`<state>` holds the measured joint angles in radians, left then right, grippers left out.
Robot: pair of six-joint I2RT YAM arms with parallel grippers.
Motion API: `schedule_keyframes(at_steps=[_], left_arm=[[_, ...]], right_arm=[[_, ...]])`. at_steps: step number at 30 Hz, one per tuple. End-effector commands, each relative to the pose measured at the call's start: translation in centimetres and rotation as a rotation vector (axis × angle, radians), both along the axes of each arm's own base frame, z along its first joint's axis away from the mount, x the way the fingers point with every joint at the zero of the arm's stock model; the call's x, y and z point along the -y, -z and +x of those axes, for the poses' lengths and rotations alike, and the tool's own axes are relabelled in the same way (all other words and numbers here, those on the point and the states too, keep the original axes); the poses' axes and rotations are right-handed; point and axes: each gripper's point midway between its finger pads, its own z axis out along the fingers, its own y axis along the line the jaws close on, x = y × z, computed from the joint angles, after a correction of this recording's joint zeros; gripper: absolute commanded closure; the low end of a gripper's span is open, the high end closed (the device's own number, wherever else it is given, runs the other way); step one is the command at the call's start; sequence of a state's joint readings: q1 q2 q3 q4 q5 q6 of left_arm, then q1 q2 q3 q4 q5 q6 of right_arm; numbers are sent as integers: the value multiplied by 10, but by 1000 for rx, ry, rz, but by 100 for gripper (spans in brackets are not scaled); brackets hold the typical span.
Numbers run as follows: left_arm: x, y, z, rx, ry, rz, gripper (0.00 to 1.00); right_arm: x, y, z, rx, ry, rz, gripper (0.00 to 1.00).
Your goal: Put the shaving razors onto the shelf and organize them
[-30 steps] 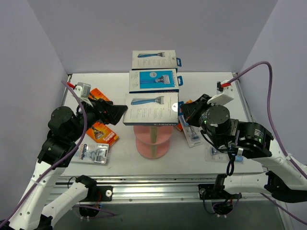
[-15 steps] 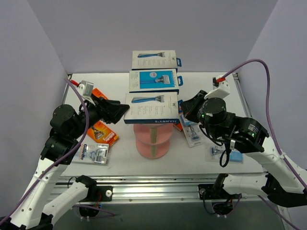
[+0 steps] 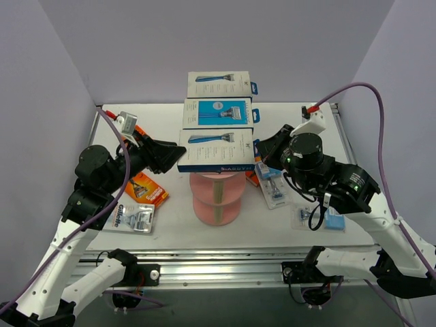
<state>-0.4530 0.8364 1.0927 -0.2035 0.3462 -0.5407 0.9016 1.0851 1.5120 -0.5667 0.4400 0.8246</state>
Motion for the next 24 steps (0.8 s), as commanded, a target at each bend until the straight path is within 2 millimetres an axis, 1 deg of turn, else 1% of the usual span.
schedule_keyframes(at_steps=[1,6,13,24], left_arm=[[7,-13,-3,34,38,-17,45],[10,-13,-2,34,45,-22,45],[12,-11,-1,26,50,-20,45],[15,-9,2,19,54,-16,45]], right_arm=[[0,1,5,15,-5,-10,100],[3,1,7,14,-1,-10,100],[5,8,12,4,2,-20,100],[11,7,16,7,2,-18,100]])
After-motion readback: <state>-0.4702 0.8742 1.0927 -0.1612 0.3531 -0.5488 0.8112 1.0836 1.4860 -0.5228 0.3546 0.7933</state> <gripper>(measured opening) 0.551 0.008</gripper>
